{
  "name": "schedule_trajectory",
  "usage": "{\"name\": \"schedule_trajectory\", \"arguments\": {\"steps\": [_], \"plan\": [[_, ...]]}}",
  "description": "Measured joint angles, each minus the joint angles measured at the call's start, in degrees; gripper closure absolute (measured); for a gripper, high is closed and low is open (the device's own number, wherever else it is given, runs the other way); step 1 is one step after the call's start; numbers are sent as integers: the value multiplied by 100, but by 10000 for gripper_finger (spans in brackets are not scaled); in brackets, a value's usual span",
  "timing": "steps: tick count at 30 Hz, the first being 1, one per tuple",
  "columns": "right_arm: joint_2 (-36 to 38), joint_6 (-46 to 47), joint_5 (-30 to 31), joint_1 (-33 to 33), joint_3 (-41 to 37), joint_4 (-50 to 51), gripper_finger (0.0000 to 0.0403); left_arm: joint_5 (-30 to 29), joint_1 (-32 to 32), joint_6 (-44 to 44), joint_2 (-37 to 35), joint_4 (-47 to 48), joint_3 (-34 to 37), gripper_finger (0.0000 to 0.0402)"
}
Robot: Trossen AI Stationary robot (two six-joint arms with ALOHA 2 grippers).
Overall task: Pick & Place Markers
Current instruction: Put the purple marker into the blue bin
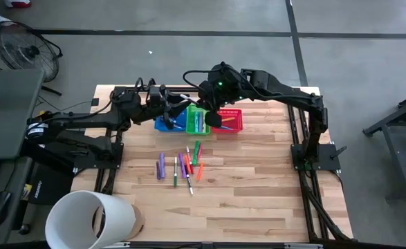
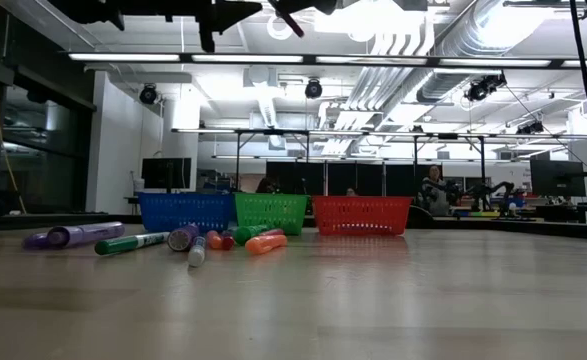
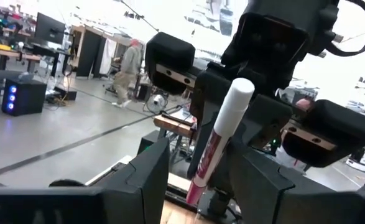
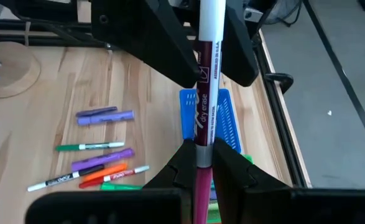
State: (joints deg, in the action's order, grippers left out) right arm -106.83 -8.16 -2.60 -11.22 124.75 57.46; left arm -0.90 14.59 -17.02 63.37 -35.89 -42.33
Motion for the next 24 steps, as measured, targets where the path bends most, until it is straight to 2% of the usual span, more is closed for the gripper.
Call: {"name": "schedule_trajectory", "arguments": {"steps": [12, 16, 20, 24], "plan": [[-199, 60, -178, 0, -4, -351, 382, 10, 1, -139, 0, -157, 0, 250], [-199, 80, -146, 0, -2, -309, 382, 10, 0, -181, 0, -78, 0, 290], [-199, 124, -122, -2, -4, -274, 382, -4, -1, -144, -2, -36, 0, 364], [-199, 181, -38, -7, -4, -284, 383, -130, 2, -122, -2, -32, 0, 374]]}}
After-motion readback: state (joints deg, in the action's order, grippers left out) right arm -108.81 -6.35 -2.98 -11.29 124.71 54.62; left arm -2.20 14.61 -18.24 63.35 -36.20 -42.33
